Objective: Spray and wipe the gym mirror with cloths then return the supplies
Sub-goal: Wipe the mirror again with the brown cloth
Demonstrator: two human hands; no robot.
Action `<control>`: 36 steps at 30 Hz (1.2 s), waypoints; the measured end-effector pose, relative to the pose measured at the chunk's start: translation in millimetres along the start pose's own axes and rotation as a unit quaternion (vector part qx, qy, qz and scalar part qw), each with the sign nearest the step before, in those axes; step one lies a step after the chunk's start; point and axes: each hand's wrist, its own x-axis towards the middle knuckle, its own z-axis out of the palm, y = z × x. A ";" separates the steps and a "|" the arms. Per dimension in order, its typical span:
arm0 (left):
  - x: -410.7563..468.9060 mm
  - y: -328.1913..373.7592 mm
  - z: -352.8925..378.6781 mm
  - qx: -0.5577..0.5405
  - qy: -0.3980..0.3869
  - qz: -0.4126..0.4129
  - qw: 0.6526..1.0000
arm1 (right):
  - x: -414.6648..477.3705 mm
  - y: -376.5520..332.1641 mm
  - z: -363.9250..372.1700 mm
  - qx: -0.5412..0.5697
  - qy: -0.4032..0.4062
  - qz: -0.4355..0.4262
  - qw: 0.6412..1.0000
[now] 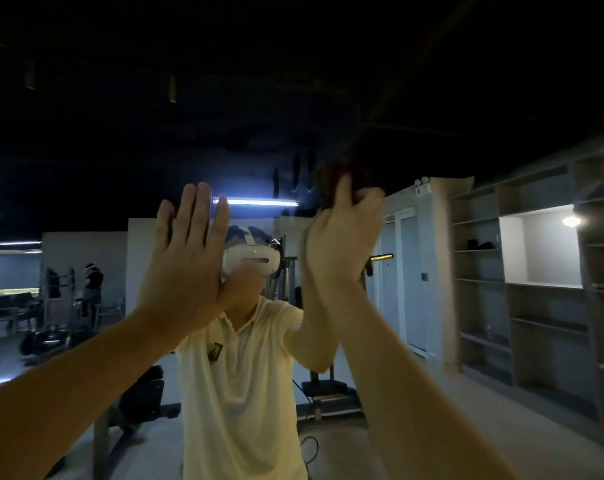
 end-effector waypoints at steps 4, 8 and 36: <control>-1.2 0.5 -2.6 -0.003 -0.008 -0.001 1.000 | -59.2 -7.9 -4.8 0.003 -0.109 -0.219 0.969; -0.8 0.7 -2.7 -0.009 -0.004 -0.006 1.000 | -11.3 32.5 -20.3 -0.033 -0.151 -0.299 0.942; -1.7 1.2 1.2 -0.006 -0.020 -0.018 1.000 | 64.6 -18.8 17.4 -0.065 0.028 -0.085 0.994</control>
